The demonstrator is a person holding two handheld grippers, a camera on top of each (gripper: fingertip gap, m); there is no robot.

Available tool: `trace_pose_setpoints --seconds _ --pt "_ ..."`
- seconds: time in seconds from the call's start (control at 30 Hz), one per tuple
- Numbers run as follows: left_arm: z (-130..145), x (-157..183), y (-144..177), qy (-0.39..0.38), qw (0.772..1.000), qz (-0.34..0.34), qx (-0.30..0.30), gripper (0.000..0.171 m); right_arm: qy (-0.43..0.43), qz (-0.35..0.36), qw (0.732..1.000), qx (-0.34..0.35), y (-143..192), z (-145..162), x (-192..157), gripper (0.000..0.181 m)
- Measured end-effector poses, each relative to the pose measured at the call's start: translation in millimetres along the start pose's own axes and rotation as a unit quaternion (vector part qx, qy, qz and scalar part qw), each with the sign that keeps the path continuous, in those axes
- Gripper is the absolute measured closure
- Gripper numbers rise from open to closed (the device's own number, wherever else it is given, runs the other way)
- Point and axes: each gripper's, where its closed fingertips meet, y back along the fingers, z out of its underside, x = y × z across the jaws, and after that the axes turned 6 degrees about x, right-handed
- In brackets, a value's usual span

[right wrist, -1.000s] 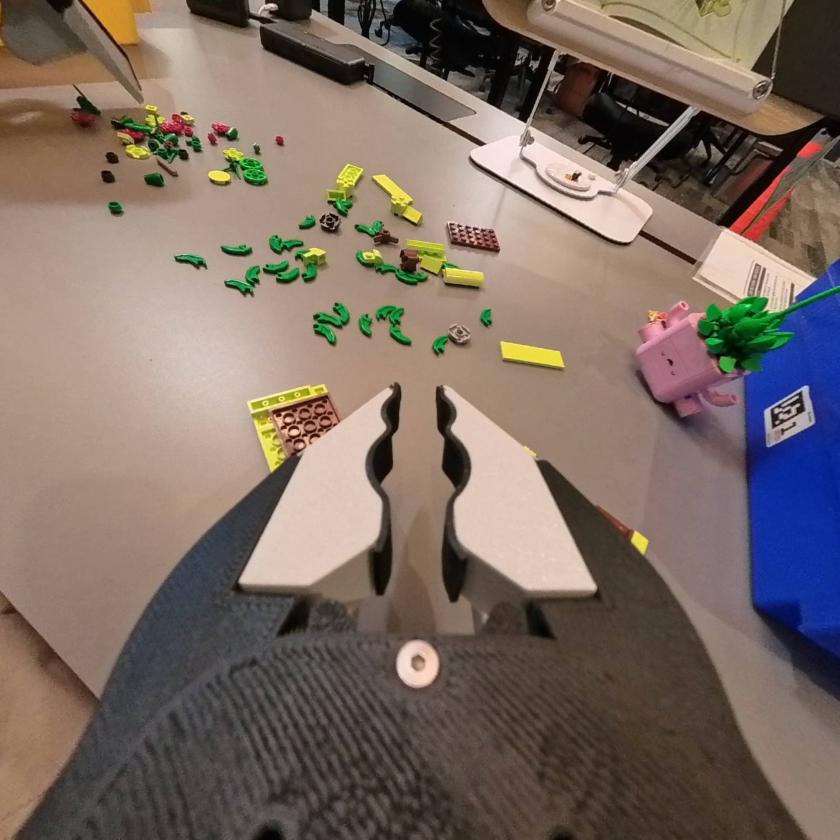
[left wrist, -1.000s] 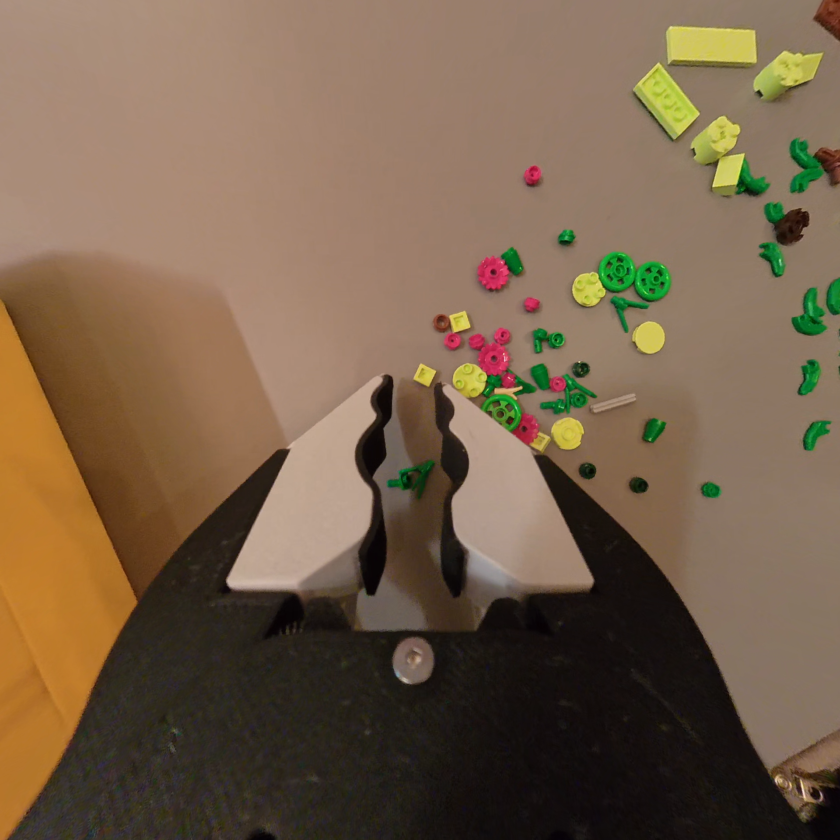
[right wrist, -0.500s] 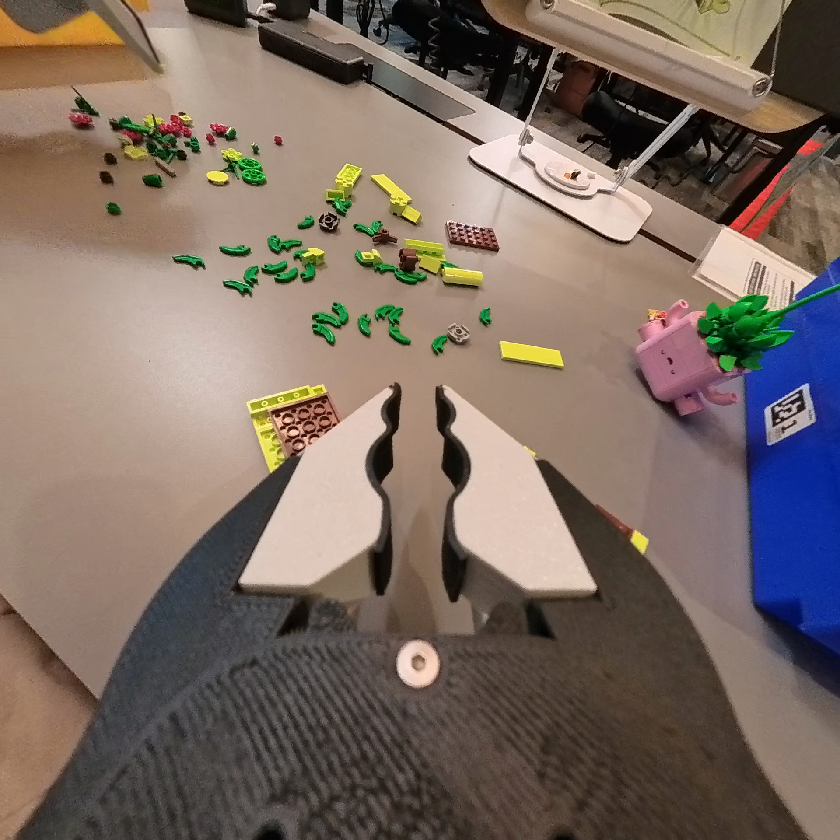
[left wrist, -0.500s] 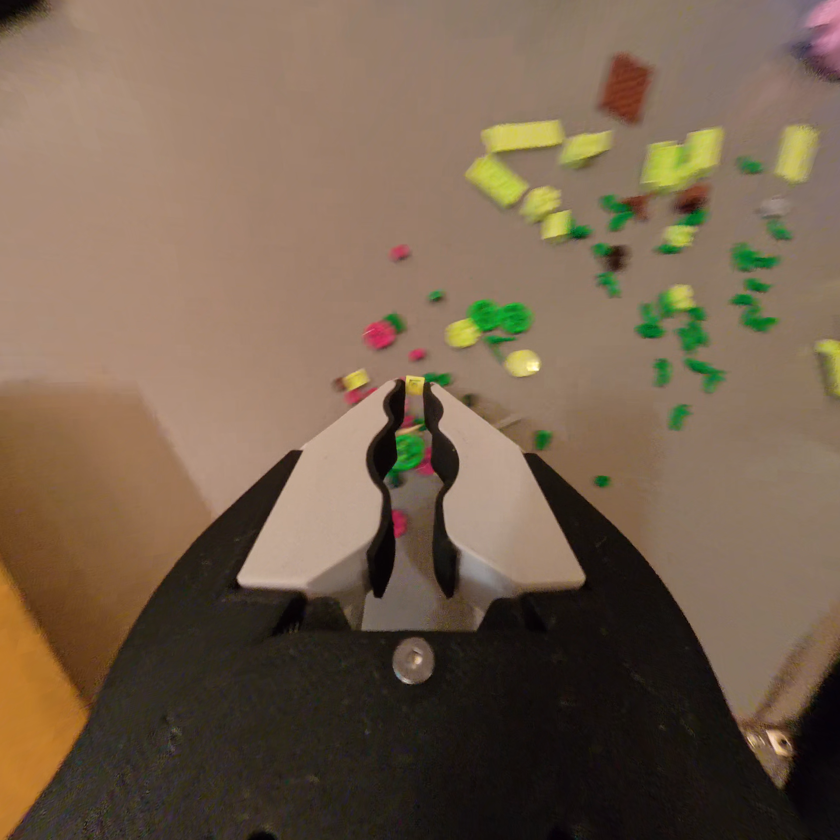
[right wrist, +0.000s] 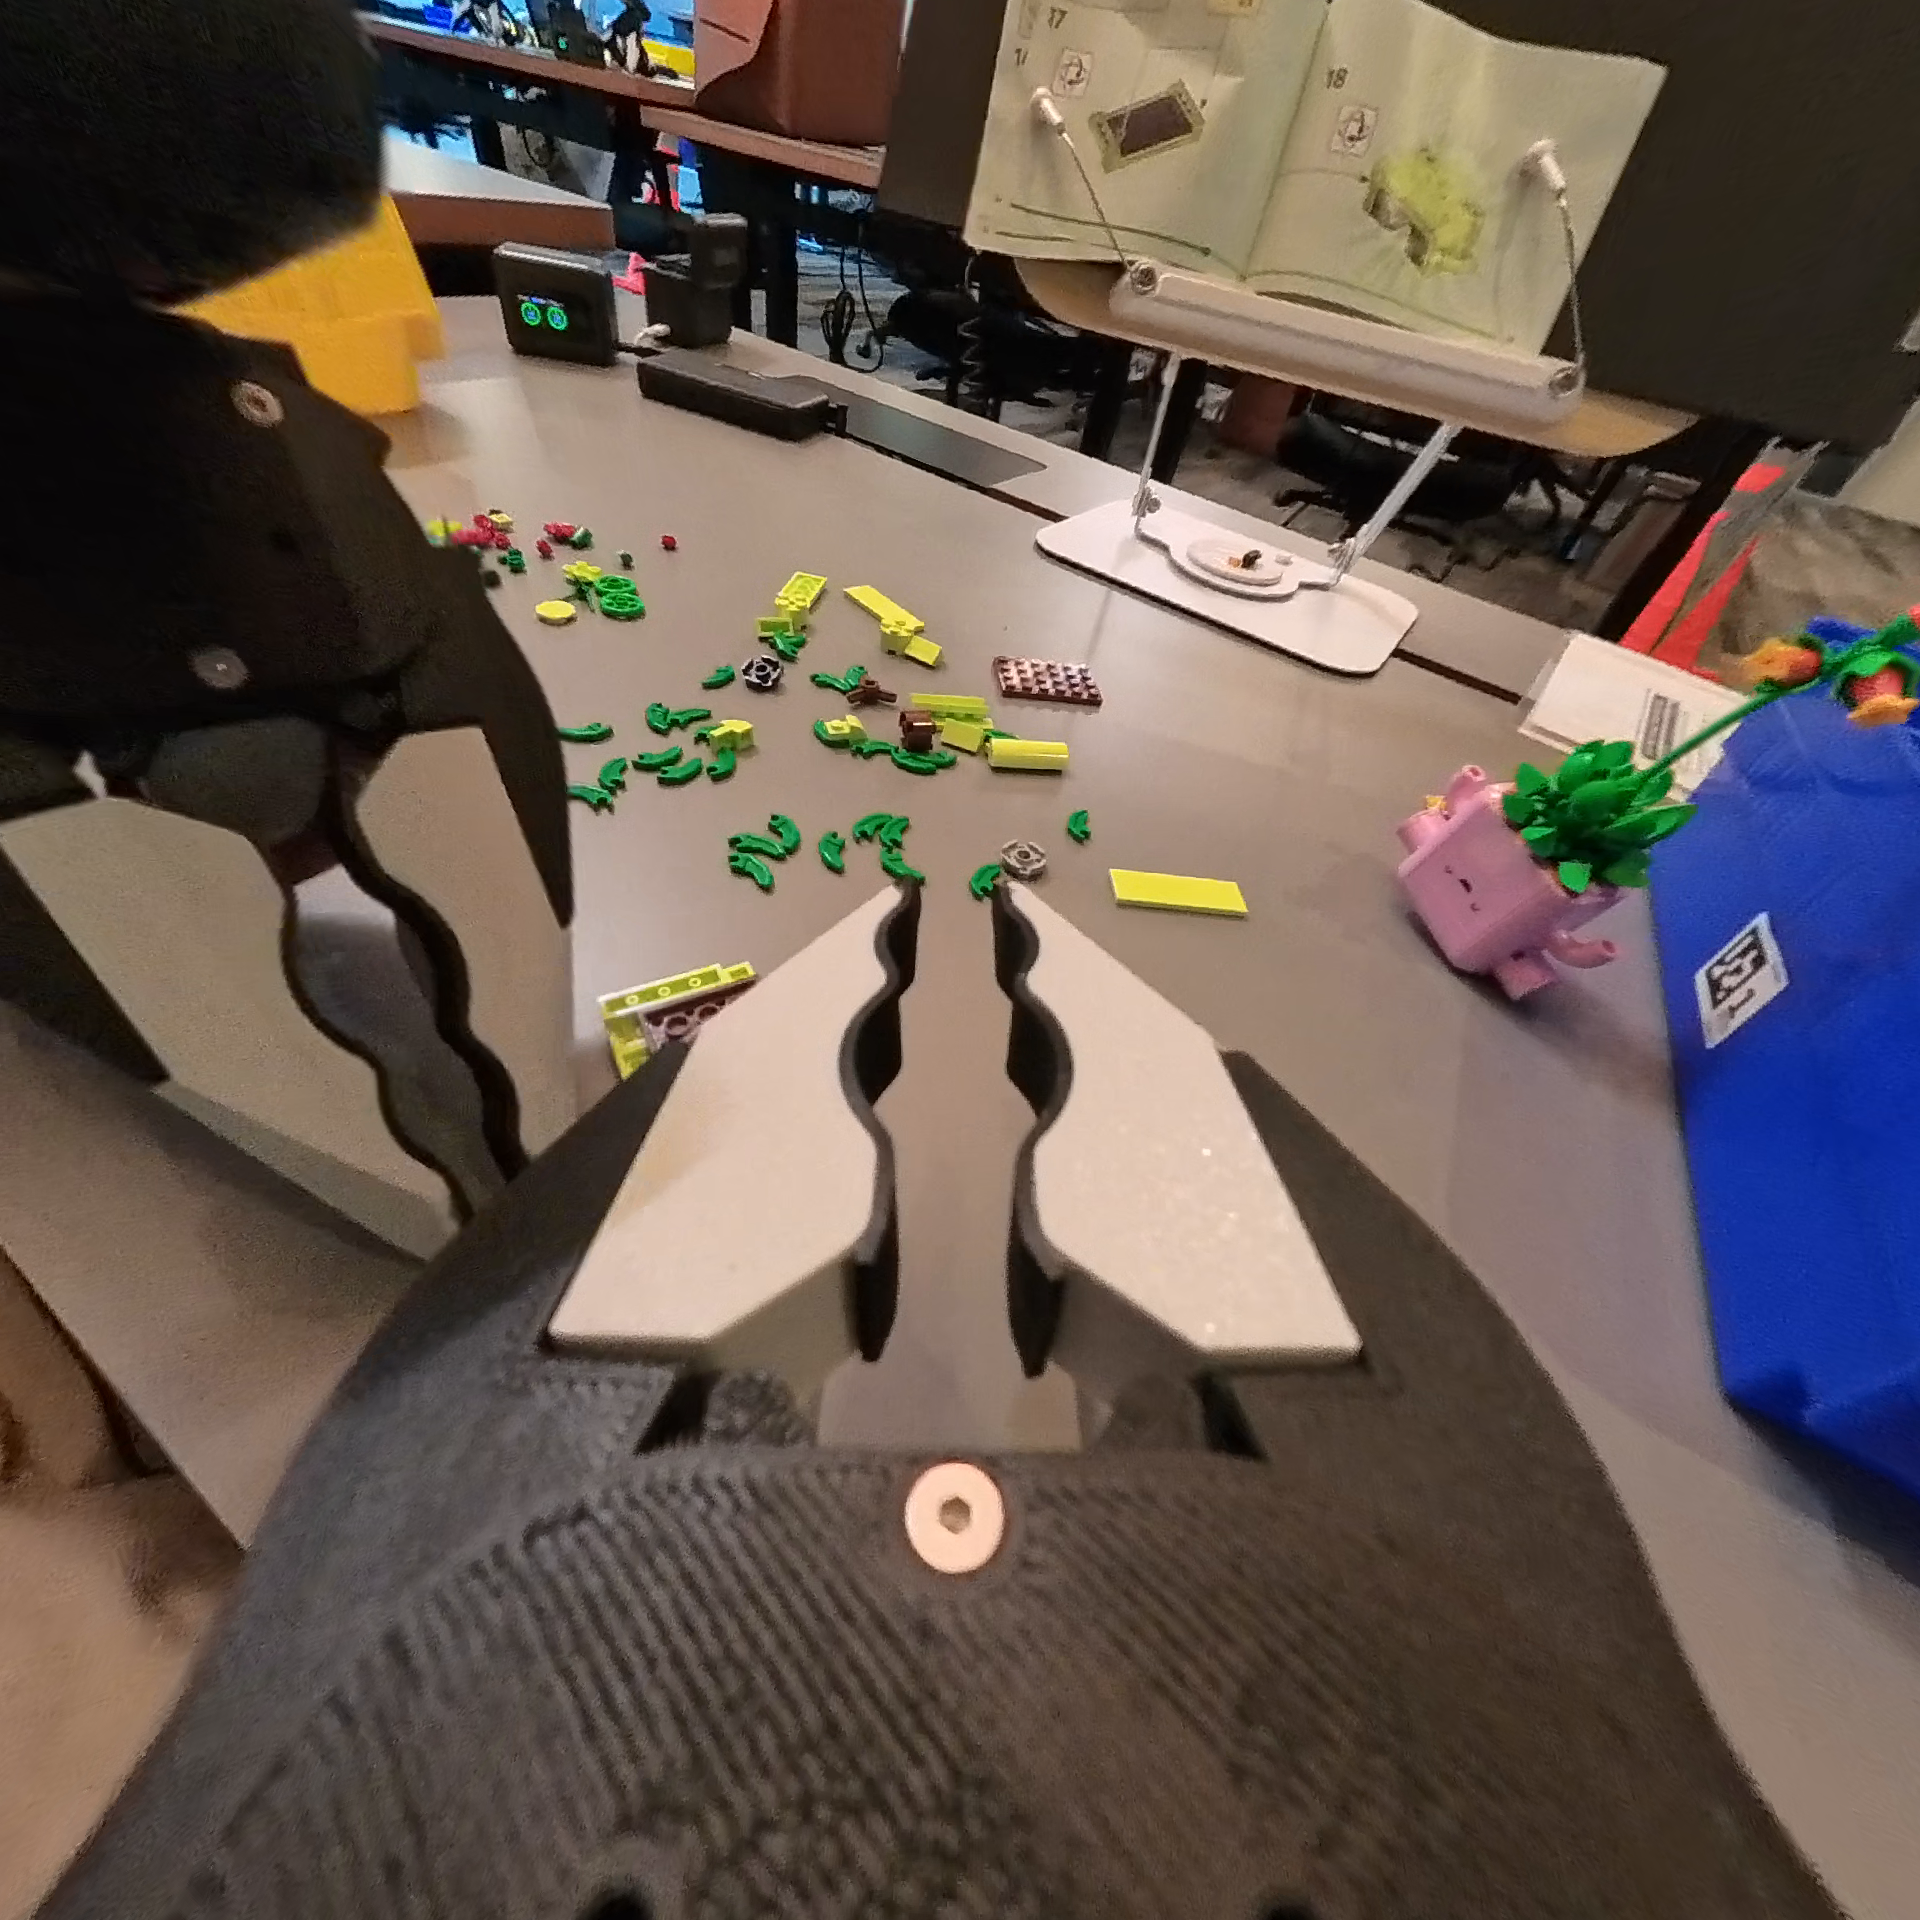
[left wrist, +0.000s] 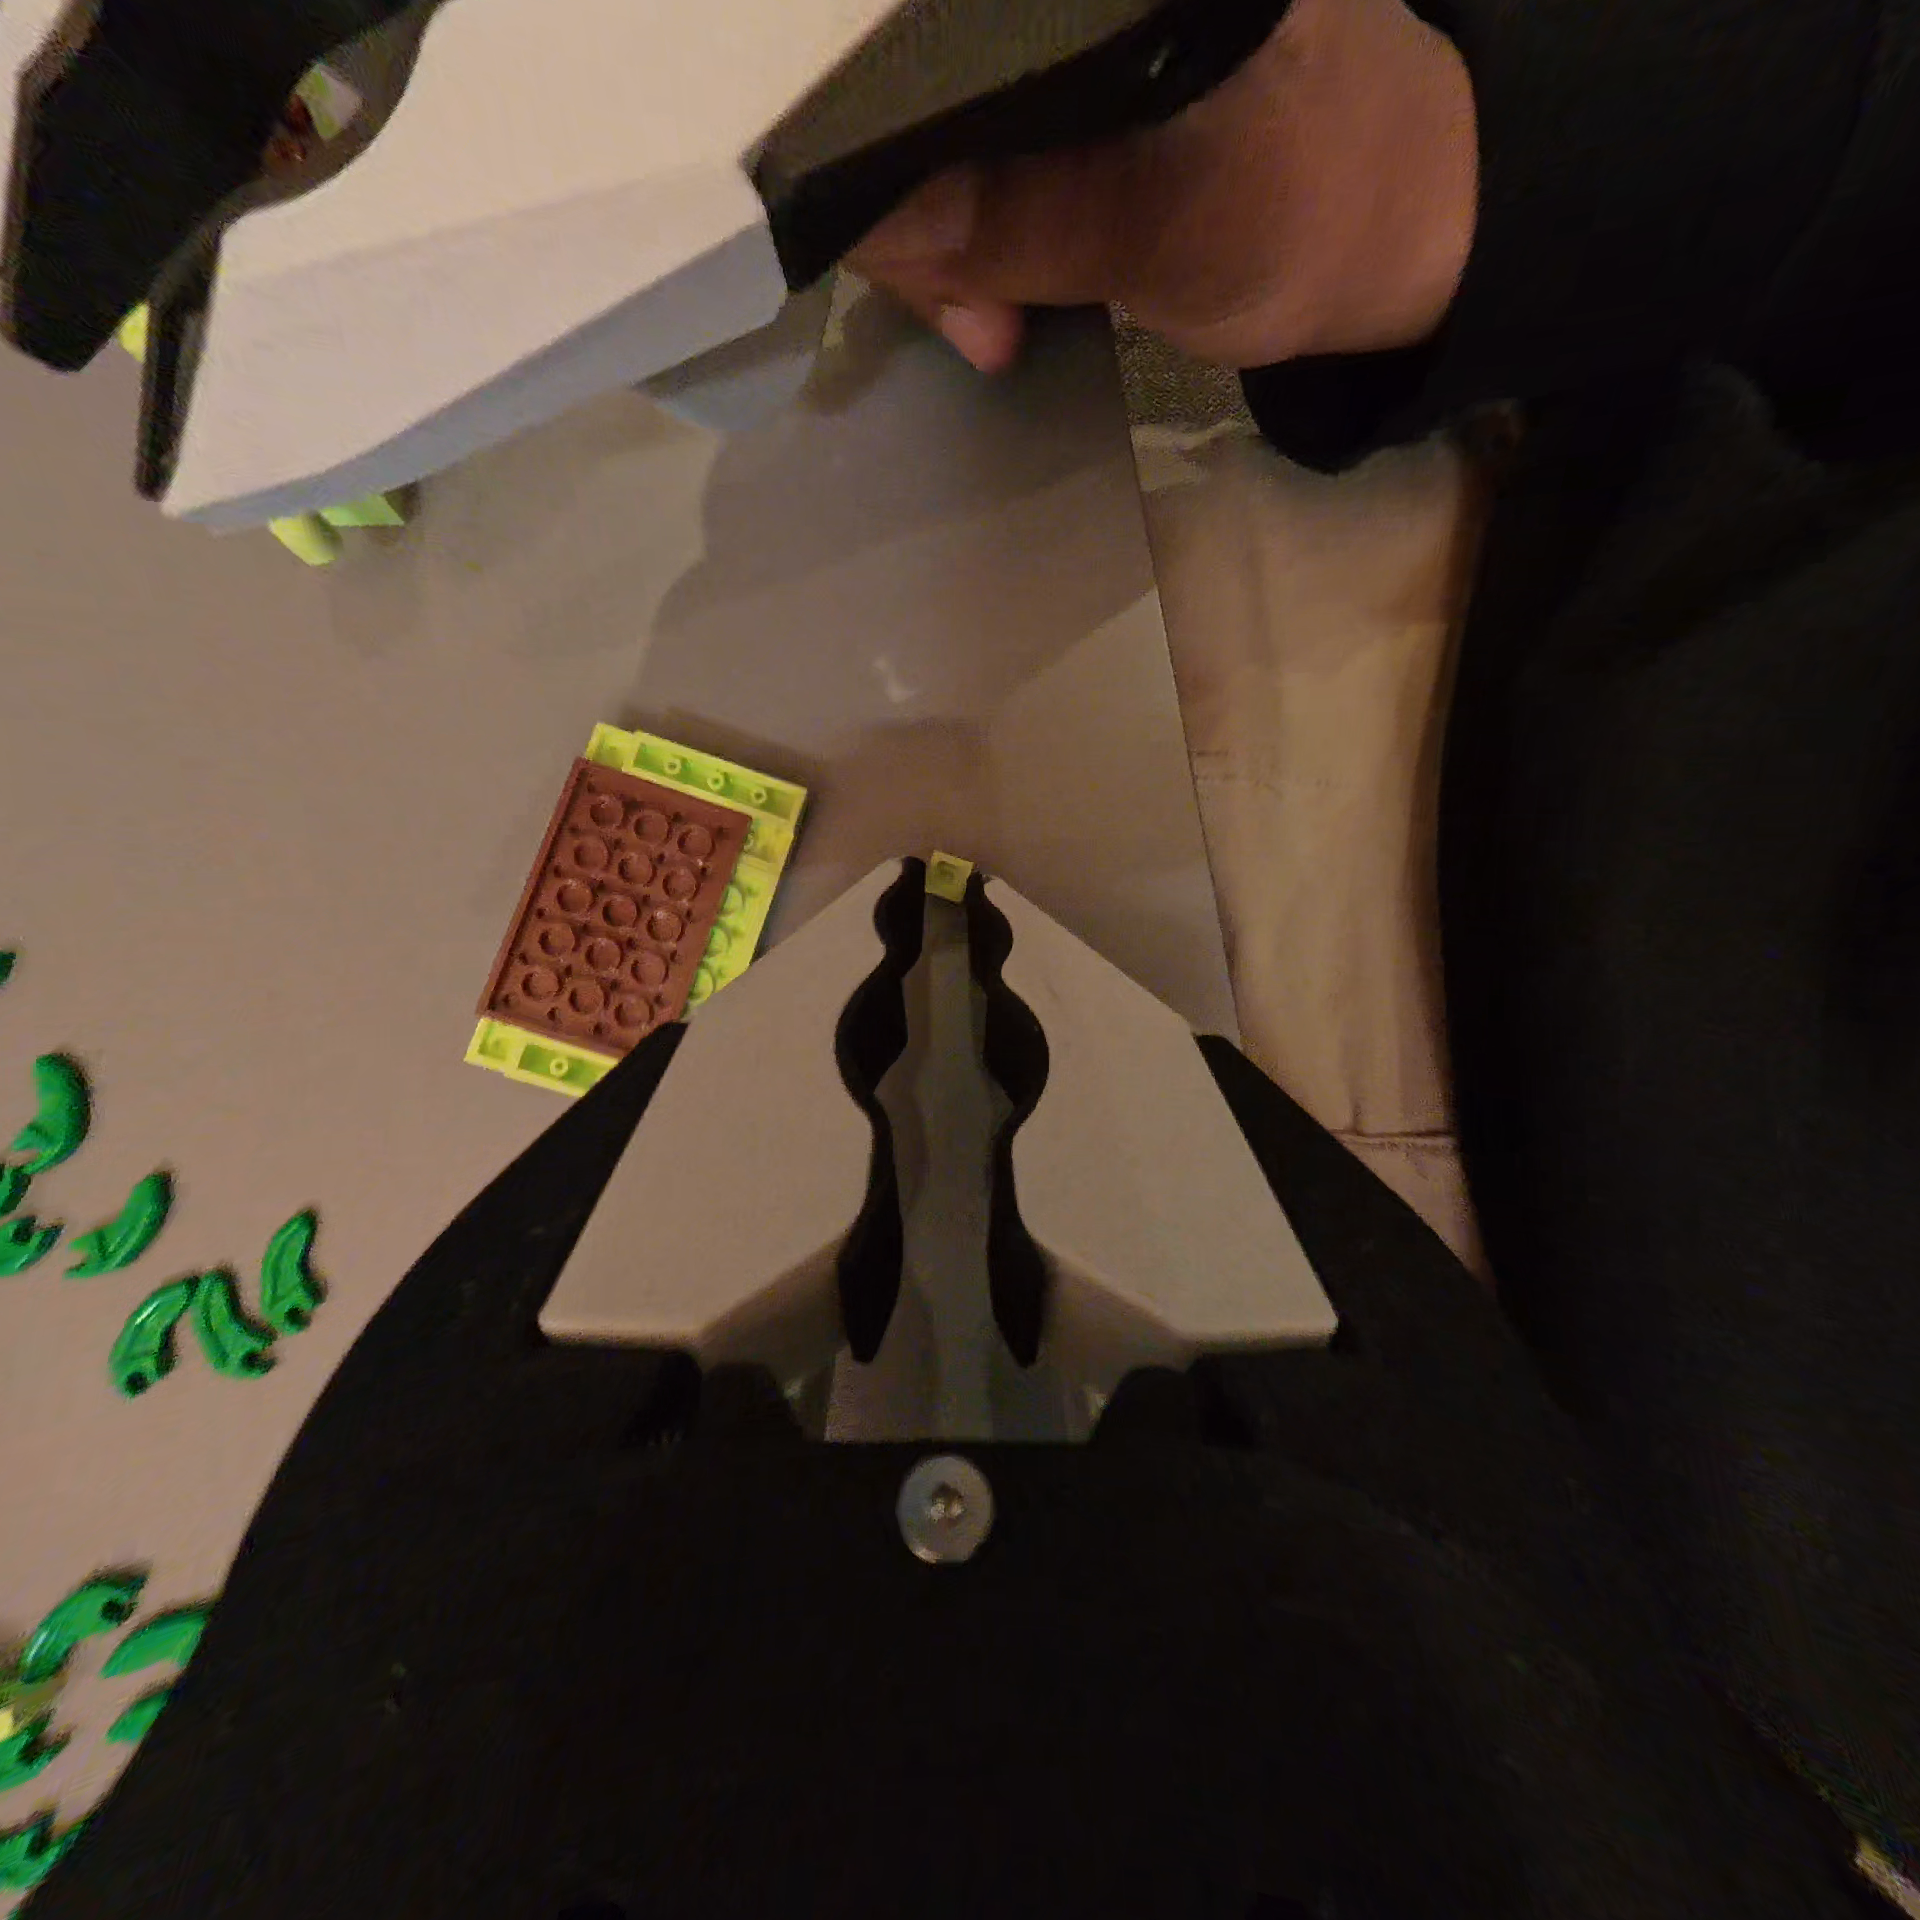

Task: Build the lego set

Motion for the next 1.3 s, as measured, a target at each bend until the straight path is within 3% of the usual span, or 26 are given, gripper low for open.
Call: trace_pose_setpoints --seconds 0.13,0.33,0.43,0.6,0.77,1.3 --pt "-4 -5 -4 0.002 1.0 -0.014 0.012 0.166 0.022 0.002 1.0 -0.004 -1 1 -4 0.17" --pt "-9 -9 12 0.008 0.999 -0.008 0.043 0.15 0.031 -0.024 0.999 -0.018 4 7 -1 0.162" --pt "-16 -20 29 0.038 0.995 -0.012 0.092 0.149 0.056 -0.126 0.987 -0.082 16 23 -21 0.163" --pt "-17 -56 42 0.079 0.983 -0.081 0.142 0.138 -0.006 -0.264 0.953 -0.146 39 32 -70 0.153" --pt "-7 -66 32 0.071 0.983 -0.115 0.121 0.128 0.015 -0.258 0.95 -0.176 41 53 -84 0.16" --pt "1 -58 16 0.059 0.99 -0.096 0.089 0.133 0.006 -0.26 0.942 -0.211 38 67 -86 0.176"
